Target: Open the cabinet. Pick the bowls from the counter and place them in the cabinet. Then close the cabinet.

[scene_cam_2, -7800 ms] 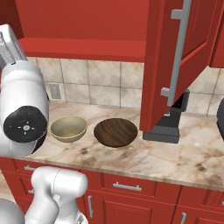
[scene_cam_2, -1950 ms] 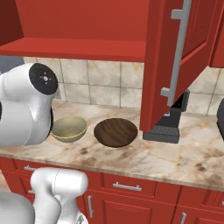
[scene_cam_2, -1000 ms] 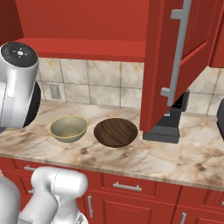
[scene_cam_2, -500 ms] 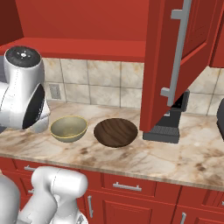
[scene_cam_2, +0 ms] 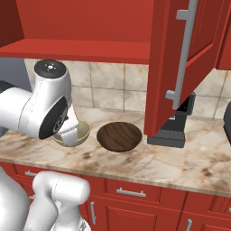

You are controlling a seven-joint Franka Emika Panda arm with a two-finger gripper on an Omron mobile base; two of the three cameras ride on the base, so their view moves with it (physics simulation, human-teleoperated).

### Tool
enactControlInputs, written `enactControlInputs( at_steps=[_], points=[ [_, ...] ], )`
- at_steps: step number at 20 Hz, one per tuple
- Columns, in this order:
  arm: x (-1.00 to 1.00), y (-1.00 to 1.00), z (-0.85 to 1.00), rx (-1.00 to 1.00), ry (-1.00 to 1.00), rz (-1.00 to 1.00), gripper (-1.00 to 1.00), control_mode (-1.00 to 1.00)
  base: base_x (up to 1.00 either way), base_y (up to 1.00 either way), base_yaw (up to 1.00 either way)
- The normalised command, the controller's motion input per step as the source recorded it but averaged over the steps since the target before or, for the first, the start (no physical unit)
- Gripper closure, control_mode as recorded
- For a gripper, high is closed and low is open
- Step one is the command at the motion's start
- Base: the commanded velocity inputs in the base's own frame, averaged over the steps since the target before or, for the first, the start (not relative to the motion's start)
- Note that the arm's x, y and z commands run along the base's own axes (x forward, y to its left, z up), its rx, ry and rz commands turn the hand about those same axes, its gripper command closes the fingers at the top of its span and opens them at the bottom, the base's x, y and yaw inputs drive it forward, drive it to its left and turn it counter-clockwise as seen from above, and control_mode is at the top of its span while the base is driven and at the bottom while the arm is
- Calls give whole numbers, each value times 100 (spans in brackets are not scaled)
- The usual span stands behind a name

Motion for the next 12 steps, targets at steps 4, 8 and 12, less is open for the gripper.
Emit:
enactControlInputs(
  at_steps=[4, 8, 12],
  points=[
    [28, -36, -49, -11, 0, -1, -100, -100, 0, 0, 0],
    [23, -32, -37, -10, 0, -1, -100, -100, 0, 0, 0],
    [32, -34, -43, -12, 0, 0, -100, -100, 0, 0, 0]
  ],
)
